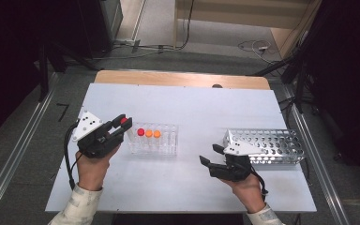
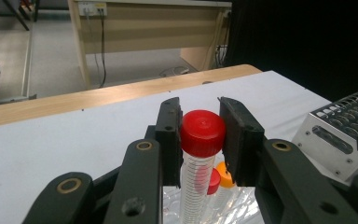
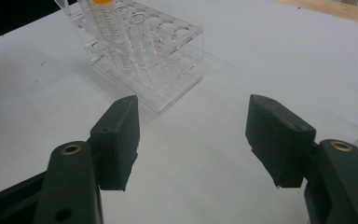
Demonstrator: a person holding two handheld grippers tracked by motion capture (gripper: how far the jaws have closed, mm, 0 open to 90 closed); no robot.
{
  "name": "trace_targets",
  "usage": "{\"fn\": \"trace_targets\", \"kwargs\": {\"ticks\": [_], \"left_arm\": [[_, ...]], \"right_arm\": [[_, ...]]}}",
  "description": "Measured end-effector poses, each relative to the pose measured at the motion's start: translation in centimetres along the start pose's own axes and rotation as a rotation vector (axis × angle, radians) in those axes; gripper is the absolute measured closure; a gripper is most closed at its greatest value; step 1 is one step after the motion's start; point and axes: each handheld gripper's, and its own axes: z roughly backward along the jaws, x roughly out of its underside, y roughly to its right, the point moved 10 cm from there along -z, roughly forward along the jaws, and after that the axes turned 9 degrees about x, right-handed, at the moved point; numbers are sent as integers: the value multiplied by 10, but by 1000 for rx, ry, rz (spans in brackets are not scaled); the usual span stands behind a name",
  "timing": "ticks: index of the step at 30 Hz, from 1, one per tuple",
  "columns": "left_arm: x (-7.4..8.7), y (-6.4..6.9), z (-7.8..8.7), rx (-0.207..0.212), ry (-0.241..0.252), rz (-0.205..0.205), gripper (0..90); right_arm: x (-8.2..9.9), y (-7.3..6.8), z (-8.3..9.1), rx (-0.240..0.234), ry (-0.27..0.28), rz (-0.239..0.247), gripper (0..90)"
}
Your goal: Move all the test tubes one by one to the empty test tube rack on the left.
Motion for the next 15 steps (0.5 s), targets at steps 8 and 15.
{"fn": "trace_targets", "kwargs": {"ticks": [8, 15], "left_arm": [[2, -3, -8, -32, -12, -26, 705], [11, -7, -15, -50, -24, -28, 705]], "right_arm": [[-1, 2, 1, 6, 5, -2, 334], [-1, 2, 1, 6, 5, -3, 335]]}}
